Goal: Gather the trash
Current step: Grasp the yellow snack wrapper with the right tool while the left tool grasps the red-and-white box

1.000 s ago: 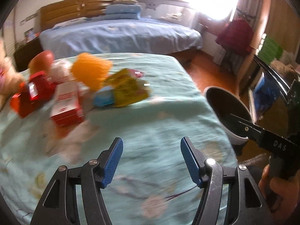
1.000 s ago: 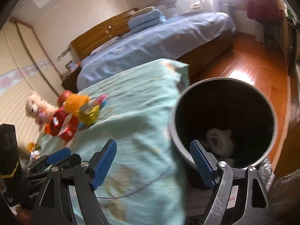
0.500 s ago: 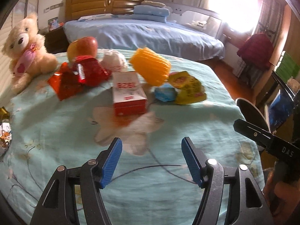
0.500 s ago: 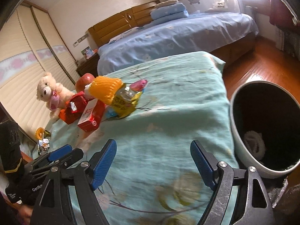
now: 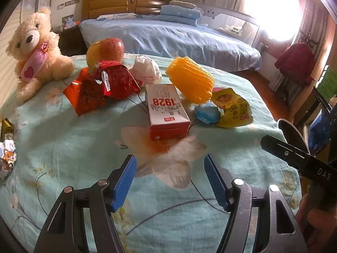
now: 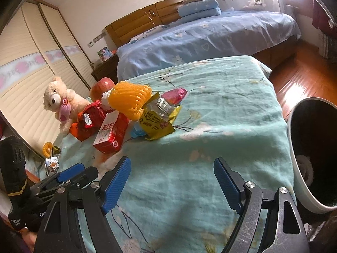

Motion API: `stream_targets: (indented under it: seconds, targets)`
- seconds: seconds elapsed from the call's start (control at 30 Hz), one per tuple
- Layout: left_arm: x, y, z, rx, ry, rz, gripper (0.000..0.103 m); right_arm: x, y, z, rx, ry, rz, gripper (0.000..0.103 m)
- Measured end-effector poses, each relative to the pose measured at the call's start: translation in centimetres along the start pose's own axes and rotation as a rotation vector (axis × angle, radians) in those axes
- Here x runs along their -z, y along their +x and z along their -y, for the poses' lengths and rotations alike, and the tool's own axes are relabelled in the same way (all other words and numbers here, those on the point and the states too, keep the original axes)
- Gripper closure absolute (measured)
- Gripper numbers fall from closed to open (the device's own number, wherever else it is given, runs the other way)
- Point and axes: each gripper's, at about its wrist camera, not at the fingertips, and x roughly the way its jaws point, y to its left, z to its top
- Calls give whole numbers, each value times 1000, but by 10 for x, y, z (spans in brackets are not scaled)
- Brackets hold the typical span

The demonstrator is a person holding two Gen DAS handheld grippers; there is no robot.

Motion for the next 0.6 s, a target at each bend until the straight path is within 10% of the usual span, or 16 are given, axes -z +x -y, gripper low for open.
stream_targets:
  seconds: [0.4, 0.6]
  targets:
    - [-31, 30, -3, 4, -5, -9, 34, -23, 31, -4, -43, 11, -20, 22]
    - [-44, 57, -4, -25, -19, -28, 36, -33, 52, -2, -65, 33, -46, 47]
